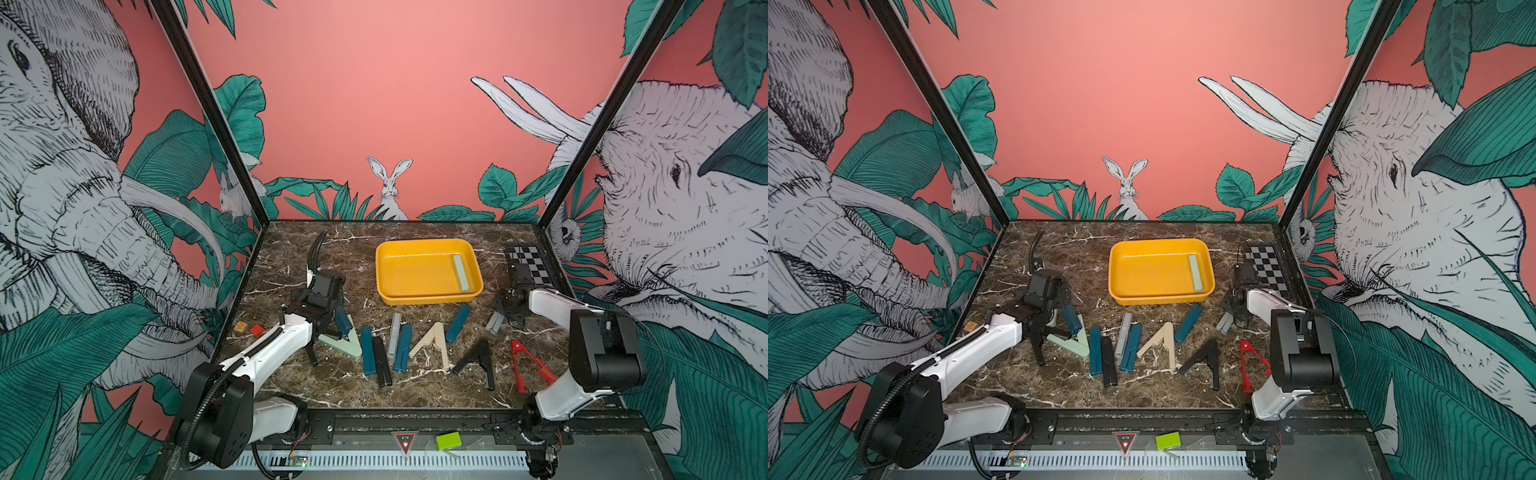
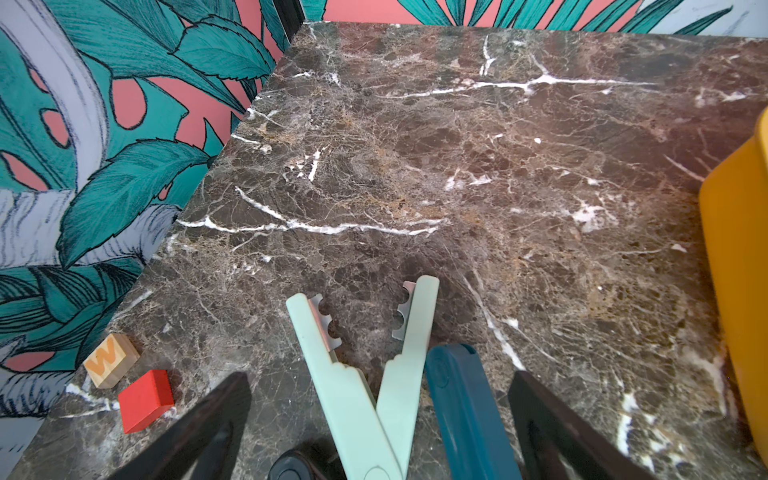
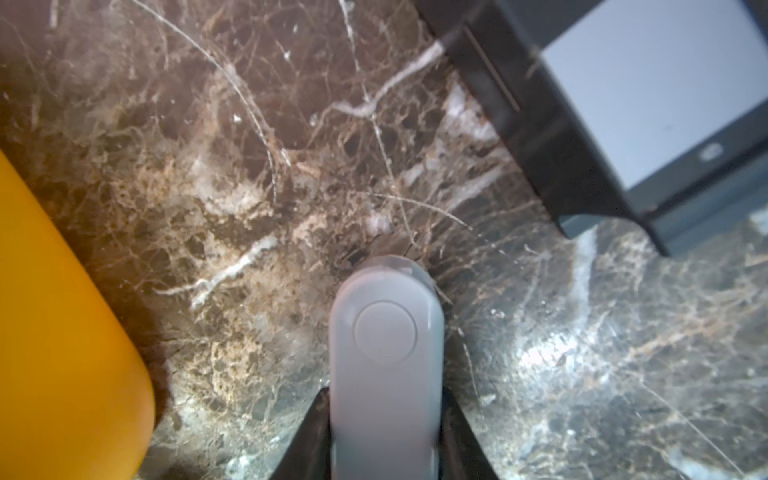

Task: Put the pruning pliers into the storage box
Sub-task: Pick up the pruning pliers from the center of the board, then place the pruning pliers in the storage box.

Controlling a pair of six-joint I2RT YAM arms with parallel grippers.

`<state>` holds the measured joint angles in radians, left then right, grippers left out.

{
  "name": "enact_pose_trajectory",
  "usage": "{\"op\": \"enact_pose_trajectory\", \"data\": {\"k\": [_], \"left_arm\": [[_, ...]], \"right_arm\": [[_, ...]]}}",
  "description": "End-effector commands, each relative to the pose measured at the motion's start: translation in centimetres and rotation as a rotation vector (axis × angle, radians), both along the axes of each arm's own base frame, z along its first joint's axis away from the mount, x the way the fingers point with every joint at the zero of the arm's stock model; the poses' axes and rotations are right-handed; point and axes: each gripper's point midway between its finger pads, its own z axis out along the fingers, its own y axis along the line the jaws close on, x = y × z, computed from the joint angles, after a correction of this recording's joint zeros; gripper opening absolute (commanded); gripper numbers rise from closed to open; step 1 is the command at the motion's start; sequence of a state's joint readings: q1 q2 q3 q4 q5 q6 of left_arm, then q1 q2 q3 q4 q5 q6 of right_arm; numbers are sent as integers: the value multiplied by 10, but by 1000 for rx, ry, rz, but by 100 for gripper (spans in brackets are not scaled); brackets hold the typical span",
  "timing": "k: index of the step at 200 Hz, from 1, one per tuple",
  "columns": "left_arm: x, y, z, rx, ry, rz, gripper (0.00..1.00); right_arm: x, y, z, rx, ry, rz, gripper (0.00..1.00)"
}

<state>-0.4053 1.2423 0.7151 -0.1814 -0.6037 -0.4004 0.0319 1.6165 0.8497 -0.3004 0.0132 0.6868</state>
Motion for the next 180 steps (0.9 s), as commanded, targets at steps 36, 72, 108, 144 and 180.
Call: {"op": "enact_pose_trajectory", "data": {"k": [36, 72, 108, 144, 180], "left_arm": [[-5, 6, 4, 15, -6, 30, 99], [-3, 7, 8, 17, -16, 36, 99], [-3, 7, 8, 15, -13, 38, 99], [-5, 7, 8, 6, -19, 41, 99], [-8, 8, 8, 9, -14, 42, 99]], "right_arm": [[5, 3, 39, 16, -127, 23, 6], [20, 11, 107, -7, -279, 86, 7], [49, 56, 156, -24, -392, 224, 7], [84, 130, 176, -50, -437, 432, 7], [116, 181, 148, -66, -379, 579, 7]]}}
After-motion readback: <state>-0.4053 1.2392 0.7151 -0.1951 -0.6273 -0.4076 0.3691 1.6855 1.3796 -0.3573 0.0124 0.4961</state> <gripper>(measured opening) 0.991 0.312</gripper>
